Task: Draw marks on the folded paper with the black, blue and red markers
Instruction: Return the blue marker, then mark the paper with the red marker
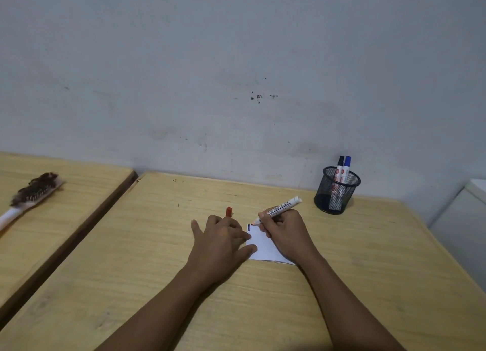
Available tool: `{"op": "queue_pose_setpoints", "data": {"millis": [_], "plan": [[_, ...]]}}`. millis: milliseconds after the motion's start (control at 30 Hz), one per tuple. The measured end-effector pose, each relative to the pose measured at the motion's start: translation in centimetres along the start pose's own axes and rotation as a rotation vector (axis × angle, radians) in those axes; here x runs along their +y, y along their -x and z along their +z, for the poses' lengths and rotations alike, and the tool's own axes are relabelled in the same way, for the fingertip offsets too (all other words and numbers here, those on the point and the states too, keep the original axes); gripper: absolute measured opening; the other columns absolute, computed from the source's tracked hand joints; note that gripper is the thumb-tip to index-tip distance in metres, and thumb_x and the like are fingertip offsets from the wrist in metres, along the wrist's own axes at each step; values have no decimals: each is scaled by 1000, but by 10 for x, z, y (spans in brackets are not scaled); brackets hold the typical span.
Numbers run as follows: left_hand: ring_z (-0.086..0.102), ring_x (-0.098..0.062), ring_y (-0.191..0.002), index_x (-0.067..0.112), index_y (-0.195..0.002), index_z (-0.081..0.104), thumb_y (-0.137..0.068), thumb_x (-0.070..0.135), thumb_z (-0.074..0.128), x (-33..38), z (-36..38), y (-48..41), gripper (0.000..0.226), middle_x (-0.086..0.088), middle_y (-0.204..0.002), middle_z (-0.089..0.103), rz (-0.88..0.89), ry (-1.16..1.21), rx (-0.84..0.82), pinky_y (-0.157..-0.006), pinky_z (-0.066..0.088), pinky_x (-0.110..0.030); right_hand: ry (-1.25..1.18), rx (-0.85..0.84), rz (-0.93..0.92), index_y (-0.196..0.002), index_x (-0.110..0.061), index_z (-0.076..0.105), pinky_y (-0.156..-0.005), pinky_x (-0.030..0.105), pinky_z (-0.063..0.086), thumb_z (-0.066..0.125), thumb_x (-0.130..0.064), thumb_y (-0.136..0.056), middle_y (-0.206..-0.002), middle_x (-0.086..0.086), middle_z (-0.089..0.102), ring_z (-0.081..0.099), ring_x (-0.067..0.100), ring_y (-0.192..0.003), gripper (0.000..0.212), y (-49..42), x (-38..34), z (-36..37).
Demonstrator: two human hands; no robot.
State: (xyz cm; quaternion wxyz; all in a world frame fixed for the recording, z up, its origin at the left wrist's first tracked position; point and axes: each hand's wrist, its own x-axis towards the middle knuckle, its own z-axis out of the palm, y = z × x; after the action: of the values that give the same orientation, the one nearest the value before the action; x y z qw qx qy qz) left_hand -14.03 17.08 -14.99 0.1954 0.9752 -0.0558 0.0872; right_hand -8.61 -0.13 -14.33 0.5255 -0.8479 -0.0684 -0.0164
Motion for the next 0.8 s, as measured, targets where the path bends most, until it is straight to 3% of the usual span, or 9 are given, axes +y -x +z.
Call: {"op": "queue_pose_setpoints", "data": {"millis": [167,367,600,733,800], "plan": [[38,-11,-126,41,-118,68,-85,66,53,-1,0,1,44,19,-132,56,5,4,1,-112,16,-67,0,-9,-3,-96,-13,74,-63,17,51,62,-30,-98,-78,-5,74,68,7,-68,21,0,0,-1],[38,-11,-125,41,-116,68,-85,66,54,0,-1,1,42,19,-130,56,4,-13,8,-112,16,-66,42,-20,3,-91,-15,73,-55,10,48,63,-29,-96,-73,-10,72,68,-5,-64,18,0,0,-1],[37,-11,-126,41,-117,68,-85,66,53,0,0,1,42,20,-131,55,1,2,5,-113,15,-66,40,-40,-17,-88,-16,72,-57,11,50,65,-28,-95,-73,-10,72,70,-1,-67,16,0,0,-2],[41,-11,-124,41,-114,62,-81,68,56,-1,-1,0,43,20,-126,57,-14,17,6,-113,17,-65,-231,-1,33,-88,-3,73,-54,25,49,64,-19,-97,-67,8,71,62,14,-56,20,0,-5,-10],[48,-9,-111,41,-104,51,-76,67,60,-1,-1,0,40,22,-111,59,-38,96,48,-111,23,-58,-352,68,29,-88,-1,73,-53,30,49,65,-17,-96,-68,13,71,60,19,-57,20,1,-12,-18]]}}
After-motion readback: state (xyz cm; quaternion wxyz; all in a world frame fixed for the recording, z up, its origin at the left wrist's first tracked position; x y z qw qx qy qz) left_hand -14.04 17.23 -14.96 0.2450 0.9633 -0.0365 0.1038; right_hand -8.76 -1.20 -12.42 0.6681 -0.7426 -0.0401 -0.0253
